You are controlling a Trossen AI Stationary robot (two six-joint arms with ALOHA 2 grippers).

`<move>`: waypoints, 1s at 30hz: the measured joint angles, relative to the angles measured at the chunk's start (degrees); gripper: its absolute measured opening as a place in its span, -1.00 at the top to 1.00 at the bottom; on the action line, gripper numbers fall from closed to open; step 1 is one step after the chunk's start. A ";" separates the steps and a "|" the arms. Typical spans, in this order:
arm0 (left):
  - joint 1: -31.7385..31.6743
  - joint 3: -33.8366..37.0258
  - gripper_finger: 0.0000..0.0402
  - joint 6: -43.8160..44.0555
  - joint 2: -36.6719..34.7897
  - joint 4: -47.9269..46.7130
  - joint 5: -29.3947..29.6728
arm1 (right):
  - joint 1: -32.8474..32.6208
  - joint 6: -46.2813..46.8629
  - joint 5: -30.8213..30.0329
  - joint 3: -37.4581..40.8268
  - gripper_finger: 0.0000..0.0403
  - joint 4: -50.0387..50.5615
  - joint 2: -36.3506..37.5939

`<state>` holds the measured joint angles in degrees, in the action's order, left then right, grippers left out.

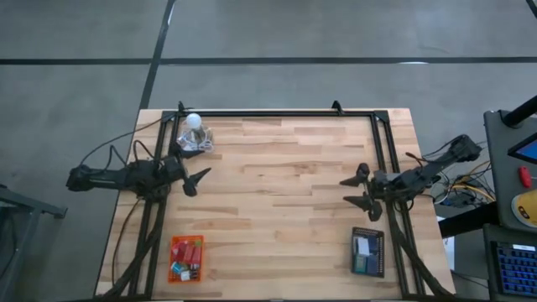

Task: Pick & Place Office items
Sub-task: Return to home position

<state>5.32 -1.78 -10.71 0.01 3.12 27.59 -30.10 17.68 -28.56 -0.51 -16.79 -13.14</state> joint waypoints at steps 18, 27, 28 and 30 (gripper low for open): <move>0.00 -6.23 -0.54 5.19 0.04 -16.93 -5.79 | -0.40 -2.62 0.32 -0.75 -0.29 11.99 13.13; 0.04 -5.58 -0.54 7.20 0.02 -17.38 -9.00 | -0.40 -2.82 0.38 -0.98 -0.33 12.36 13.12; 0.04 -5.15 -0.54 7.59 0.03 -17.37 -10.17 | -0.40 -2.87 0.38 -0.98 -0.33 12.36 13.13; 0.04 -3.84 -0.54 8.03 0.02 -17.27 -12.31 | -0.40 -2.96 0.36 -0.98 -0.31 12.34 13.13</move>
<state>5.37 -5.63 -2.68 0.03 -14.15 15.29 -30.50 14.72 -28.21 -1.50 -4.45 -0.01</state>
